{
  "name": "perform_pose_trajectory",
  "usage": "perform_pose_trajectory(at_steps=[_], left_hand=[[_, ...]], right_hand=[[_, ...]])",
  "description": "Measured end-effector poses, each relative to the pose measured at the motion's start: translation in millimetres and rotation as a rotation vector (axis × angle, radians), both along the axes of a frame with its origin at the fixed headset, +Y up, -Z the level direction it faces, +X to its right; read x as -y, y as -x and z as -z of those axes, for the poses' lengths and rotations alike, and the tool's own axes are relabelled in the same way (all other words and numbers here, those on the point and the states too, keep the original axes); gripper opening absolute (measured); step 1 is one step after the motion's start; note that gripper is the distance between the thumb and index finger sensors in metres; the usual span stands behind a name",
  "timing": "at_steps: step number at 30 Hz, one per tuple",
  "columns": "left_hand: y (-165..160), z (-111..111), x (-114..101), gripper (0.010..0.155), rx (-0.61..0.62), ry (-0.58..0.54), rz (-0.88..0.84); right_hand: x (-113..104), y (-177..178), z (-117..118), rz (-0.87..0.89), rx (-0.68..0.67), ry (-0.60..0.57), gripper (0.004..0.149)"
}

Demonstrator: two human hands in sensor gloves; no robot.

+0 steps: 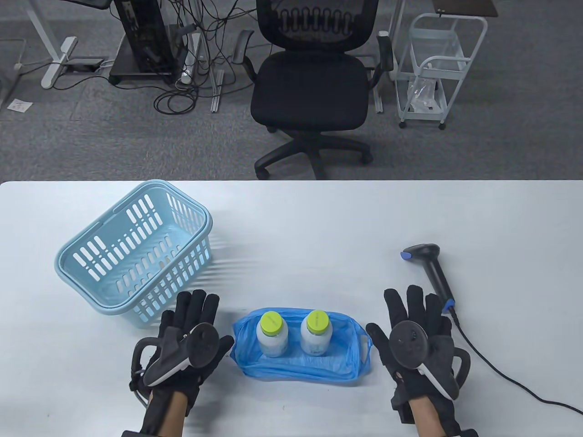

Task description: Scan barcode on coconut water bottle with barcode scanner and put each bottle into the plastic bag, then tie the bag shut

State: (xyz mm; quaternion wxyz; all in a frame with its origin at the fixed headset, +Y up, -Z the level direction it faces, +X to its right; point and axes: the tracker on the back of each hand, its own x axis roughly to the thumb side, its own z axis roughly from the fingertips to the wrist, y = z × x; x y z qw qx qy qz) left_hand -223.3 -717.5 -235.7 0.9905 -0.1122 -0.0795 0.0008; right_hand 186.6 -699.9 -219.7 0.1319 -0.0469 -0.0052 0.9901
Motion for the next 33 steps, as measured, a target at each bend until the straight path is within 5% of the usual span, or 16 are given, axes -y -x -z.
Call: perform_pose_trajectory(at_steps=[7, 10, 13, 17, 21, 27, 33], left_hand=[[7, 13, 35, 0.094, 0.033, 0.259, -0.24], [-2, 20, 49, 0.096, 0.07, 0.317, -0.283], [-15, 25, 57, 0.097, 0.121, 0.366, -0.276], [-27, 25, 62, 0.083, 0.159, 0.394, -0.284], [-18, 26, 45, 0.055, 0.065, 0.144, -0.281], [5, 21, 23, 0.038, -0.006, 0.182, -0.321], [25, 12, -18, 0.038, 0.018, 0.098, -0.713]], right_hand=[[36, -3, 13, 0.165, -0.138, 0.317, 0.086], [50, 6, 18, 0.106, -0.182, 0.403, 0.088], [58, 13, 22, 0.113, -0.197, 0.416, 0.081], [56, 16, 24, 0.147, -0.164, 0.337, 0.054], [47, 8, 23, 0.193, -0.11, 0.244, 0.039], [34, -5, 19, 0.311, -0.105, 0.185, 0.039], [5, -16, 15, 0.438, -0.131, 0.135, 0.039]])
